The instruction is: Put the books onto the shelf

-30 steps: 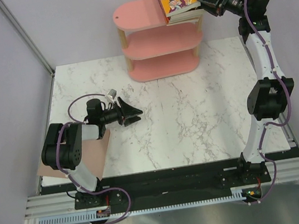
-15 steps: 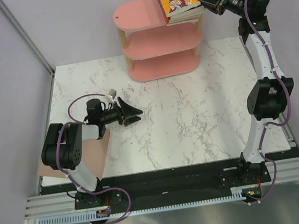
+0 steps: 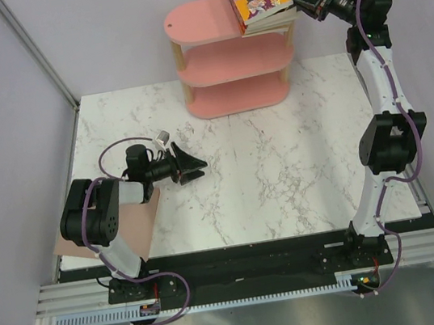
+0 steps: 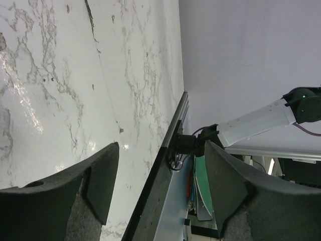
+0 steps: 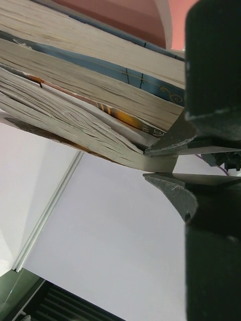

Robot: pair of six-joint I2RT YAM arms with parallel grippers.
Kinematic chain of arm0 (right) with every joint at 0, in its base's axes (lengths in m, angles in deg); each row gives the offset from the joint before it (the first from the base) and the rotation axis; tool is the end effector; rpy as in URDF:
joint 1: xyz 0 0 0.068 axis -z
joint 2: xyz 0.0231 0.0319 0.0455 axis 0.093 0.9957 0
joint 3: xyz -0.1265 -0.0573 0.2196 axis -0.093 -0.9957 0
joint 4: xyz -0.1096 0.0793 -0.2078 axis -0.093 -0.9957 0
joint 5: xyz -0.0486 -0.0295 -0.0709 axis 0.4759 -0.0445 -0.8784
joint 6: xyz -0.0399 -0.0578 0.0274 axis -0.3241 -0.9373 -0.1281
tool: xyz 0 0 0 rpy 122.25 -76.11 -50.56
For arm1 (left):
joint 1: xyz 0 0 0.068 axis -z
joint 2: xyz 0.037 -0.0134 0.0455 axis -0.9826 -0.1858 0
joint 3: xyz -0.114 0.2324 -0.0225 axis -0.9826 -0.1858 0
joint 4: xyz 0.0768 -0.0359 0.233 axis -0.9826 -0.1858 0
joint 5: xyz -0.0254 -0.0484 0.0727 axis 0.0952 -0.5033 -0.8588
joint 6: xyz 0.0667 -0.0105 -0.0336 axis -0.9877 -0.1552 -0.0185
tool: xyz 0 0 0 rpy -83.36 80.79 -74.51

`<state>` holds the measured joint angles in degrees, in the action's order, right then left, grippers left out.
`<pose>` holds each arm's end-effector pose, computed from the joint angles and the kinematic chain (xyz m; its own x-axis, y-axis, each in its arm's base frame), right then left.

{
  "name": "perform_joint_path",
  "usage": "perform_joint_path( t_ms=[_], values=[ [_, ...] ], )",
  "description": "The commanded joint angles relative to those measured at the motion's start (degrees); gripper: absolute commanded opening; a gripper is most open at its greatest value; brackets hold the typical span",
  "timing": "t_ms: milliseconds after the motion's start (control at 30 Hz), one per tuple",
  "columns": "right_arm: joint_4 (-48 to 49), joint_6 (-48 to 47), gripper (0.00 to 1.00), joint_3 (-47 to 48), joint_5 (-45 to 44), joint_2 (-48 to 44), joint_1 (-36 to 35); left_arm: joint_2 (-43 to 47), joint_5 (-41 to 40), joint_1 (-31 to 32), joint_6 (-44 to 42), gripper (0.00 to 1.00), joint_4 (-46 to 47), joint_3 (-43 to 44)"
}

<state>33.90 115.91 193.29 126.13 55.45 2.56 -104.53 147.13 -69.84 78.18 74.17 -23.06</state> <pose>0.4671 -0.0144 0.4525 -0.5452 0.6841 -0.4845 -0.4849 0.2141 0.8479 0.3004 -0.1056 0.1383 -0.9318 -0.2779 -0.2337 0.1614 0.2595 -0.9522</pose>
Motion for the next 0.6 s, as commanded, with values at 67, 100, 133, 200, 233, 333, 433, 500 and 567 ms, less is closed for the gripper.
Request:
perform_joint_path(
  t_ms=[67,100,133,200,233,333,433,500,567],
  values=[
    [4.4,1.3,0.23,-1.2,-1.2,-1.3,1.2,2.0,1.3,0.2,-2.7,0.75,0.3,-0.4],
    [4.8,1.4,0.23,-1.4,-1.3,-1.4,1.2,2.0,1.3,0.2,-2.7,0.75,0.3,-0.4],
    [4.9,1.4,0.23,-2.3,-1.4,-1.7,1.2,2.0,1.3,0.2,-2.7,0.75,0.3,-0.4],
    [5.8,1.5,0.23,-3.5,-1.4,-2.4,1.4,1.9,1.3,0.2,-2.7,0.75,0.3,-0.4],
    [5.9,1.4,0.23,-4.8,-1.3,-2.8,1.4,1.9,1.3,0.2,-2.7,0.75,0.2,-0.5],
    [7.1,1.3,0.23,-7.9,-1.4,-4.5,1.4,1.7,1.3,0.2,-2.8,0.75,0.3,-0.4],
    [8.2,1.2,0.23,-10.5,-1.5,-5.7,1.6,1.7,1.3,0.2,-2.8,0.75,0.2,-0.5],
    [9.1,1.3,0.23,-11.1,-1.7,-6.2,1.6,1.7,1.4,0.2,-2.9,0.75,0.1,-0.5],
    [9.3,1.4,0.24,-11.8,-1.8,-6.6,1.7,1.7,1.3,0.2,-3.0,0.75,-0.1,-0.5]
  ],
)
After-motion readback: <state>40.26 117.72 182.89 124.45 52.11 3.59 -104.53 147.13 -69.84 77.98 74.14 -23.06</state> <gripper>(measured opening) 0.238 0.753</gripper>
